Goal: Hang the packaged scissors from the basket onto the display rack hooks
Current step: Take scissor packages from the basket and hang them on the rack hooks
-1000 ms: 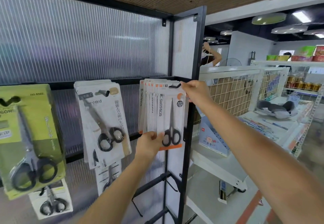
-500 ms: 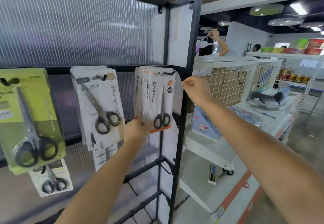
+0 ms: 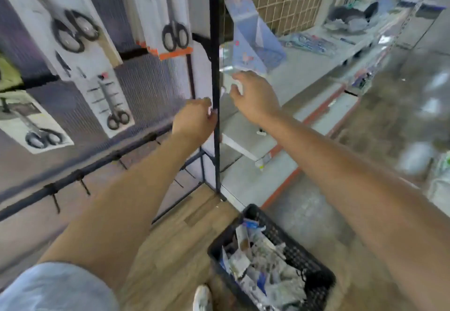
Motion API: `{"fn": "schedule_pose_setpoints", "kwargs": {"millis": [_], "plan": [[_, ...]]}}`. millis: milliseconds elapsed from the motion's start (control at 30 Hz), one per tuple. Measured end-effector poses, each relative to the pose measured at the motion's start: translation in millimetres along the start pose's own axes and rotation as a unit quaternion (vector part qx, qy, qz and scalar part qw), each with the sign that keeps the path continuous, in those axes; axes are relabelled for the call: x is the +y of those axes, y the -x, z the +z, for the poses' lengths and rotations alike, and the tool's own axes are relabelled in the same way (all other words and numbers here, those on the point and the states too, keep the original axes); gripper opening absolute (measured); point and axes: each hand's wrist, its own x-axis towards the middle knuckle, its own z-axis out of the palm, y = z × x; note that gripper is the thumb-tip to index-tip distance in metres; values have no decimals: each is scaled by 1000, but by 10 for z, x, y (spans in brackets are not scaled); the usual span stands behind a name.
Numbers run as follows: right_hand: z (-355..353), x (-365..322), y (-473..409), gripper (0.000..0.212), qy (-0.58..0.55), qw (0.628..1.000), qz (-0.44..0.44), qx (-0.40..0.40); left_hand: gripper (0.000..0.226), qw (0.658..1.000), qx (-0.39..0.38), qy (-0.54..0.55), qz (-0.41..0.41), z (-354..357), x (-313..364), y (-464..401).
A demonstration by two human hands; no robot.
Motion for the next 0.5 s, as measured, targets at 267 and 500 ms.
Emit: {"fn": "schedule_pose_setpoints", "kwargs": {"millis": [267,500], "plan": [[742,1077,1625,34,49,977,162,-128,24,967,-245,-9,67,1599,179,978],[1259,1841,3026,35,21,914,343,-217,27,922,-376,-24,83,2768,71,1493]]}}
